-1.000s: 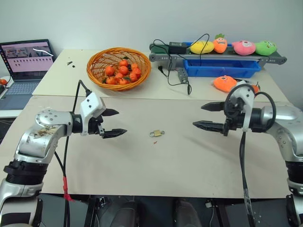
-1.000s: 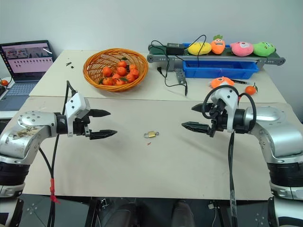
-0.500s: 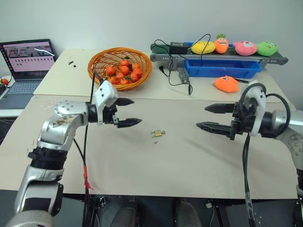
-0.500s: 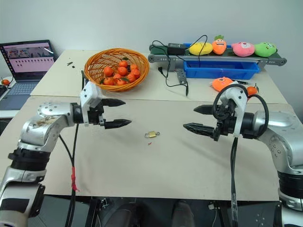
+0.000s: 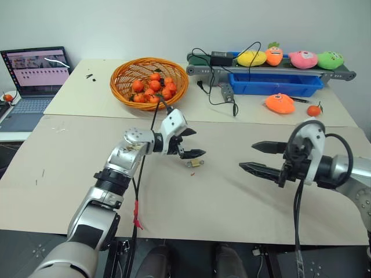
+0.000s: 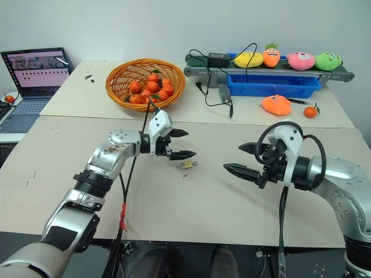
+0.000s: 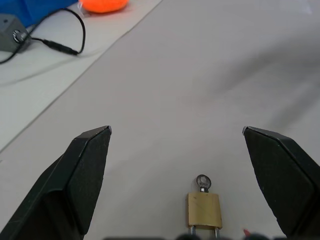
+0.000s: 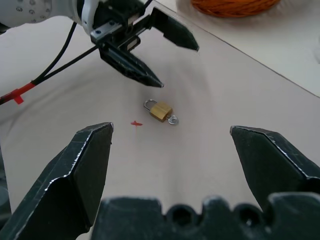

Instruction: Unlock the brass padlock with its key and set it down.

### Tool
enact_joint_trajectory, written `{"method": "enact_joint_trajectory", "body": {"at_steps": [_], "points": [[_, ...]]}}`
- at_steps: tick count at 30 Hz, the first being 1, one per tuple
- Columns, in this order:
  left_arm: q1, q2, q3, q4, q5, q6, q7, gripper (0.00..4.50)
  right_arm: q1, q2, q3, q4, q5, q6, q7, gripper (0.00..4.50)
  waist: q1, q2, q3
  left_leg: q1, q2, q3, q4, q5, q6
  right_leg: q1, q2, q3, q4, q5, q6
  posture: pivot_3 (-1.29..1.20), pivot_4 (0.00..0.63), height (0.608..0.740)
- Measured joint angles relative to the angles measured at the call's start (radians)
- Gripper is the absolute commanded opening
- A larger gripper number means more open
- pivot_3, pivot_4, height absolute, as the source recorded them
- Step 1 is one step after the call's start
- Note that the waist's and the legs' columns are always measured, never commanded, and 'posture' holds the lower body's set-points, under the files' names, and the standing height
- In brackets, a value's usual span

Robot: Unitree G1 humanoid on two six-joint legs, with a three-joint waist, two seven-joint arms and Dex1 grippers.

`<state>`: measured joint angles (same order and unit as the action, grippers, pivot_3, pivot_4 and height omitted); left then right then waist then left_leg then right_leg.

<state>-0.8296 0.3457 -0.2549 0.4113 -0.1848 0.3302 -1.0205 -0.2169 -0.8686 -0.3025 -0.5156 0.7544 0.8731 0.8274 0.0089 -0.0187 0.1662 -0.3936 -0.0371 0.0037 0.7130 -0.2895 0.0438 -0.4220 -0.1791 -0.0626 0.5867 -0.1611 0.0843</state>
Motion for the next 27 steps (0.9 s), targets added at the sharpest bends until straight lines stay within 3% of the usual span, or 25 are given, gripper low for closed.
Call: {"method": "enact_joint_trajectory", "body": {"at_steps": [8,22,23,27], "points": [[0.021,-0.037,-0.056,0.080,0.093,-0.127,-0.008,4.50,0.072,-0.002,-0.101,-0.075,0.067,0.012,-0.054,4.44,0.004,0.000,0.000,-0.001,0.000,0.000,0.001,-0.001,0.002,0.000,-0.001,0.000,-0.001,0.000,0.000,0.00,0.150,0.740],[0.063,-0.034,-0.105,0.122,0.188,-0.264,-0.018,4.50,0.138,-0.023,-0.149,-0.110,0.107,0.022,-0.115,4.44,0.003,0.000,0.000,0.000,0.000,-0.001,0.002,-0.004,0.007,0.001,-0.001,0.000,0.000,0.000,0.000,0.00,0.150,0.740],[0.063,-0.034,-0.105,0.122,0.189,-0.265,-0.017,3.98,0.139,-0.023,-0.149,-0.110,0.112,0.022,-0.116,4.50,0.003,0.000,0.000,0.000,0.000,-0.001,0.002,-0.004,0.008,0.001,-0.001,0.000,0.000,0.000,0.000,0.00,0.150,0.740],[0.069,-0.035,-0.102,0.119,0.187,-0.240,-0.017,2.62,0.137,-0.032,-0.148,-0.109,0.113,0.022,-0.120,4.50,0.003,0.000,0.000,0.001,0.000,-0.001,0.002,-0.004,0.008,0.002,-0.001,0.000,0.001,0.000,0.000,0.00,0.150,0.740]]}}
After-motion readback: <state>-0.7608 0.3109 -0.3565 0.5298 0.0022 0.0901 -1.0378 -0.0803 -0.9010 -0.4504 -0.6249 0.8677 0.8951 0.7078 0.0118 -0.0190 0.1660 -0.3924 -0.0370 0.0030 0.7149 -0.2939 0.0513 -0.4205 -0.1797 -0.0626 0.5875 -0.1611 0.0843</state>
